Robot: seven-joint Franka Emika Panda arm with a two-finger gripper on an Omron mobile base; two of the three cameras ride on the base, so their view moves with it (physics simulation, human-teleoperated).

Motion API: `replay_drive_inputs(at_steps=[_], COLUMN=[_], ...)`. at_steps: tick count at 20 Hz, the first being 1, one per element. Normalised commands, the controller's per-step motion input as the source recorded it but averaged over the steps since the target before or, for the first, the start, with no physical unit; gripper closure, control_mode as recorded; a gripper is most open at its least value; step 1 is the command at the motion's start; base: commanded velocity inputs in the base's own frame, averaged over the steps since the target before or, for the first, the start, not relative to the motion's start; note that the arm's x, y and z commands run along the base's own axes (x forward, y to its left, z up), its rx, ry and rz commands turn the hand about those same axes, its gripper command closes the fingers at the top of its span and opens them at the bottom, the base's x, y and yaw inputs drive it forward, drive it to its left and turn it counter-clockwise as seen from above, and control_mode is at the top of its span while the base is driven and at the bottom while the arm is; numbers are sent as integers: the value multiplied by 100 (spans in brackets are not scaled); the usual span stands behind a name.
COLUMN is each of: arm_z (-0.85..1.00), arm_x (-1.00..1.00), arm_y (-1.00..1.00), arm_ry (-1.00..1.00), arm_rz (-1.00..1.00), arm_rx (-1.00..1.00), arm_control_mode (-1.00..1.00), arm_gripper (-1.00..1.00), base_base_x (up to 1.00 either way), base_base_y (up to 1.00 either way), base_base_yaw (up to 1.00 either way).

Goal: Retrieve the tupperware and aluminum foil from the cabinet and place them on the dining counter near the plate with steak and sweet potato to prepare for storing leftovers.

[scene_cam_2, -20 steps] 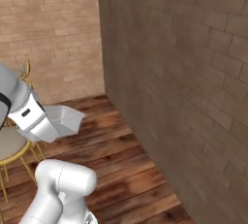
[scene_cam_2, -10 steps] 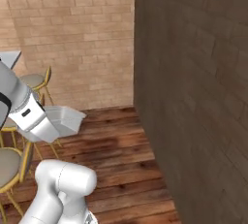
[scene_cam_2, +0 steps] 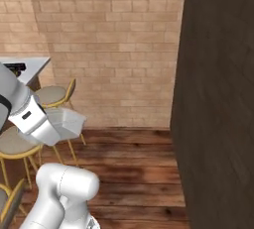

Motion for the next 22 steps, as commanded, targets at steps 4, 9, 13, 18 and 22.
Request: replay_drive_inputs(at_steps=[4,9,13,18,22], arm_z=[0,0,0,0,0], arm_x=[0,0,0,0,0], arm_y=[0,0,0,0,0], arm_ry=[0,0,0,0,0], arm_rz=[0,0,0,0,0], arm_rx=[0,0,0,0,0], arm_control_mode=[100,100,100,100,100], arm_gripper=[100,100,100,100,100], base_base_x=[100,100,100,100,100], base_base_y=[-13,-16,-19,-20,-6], base_base_yaw=[42,44,46,47,51])
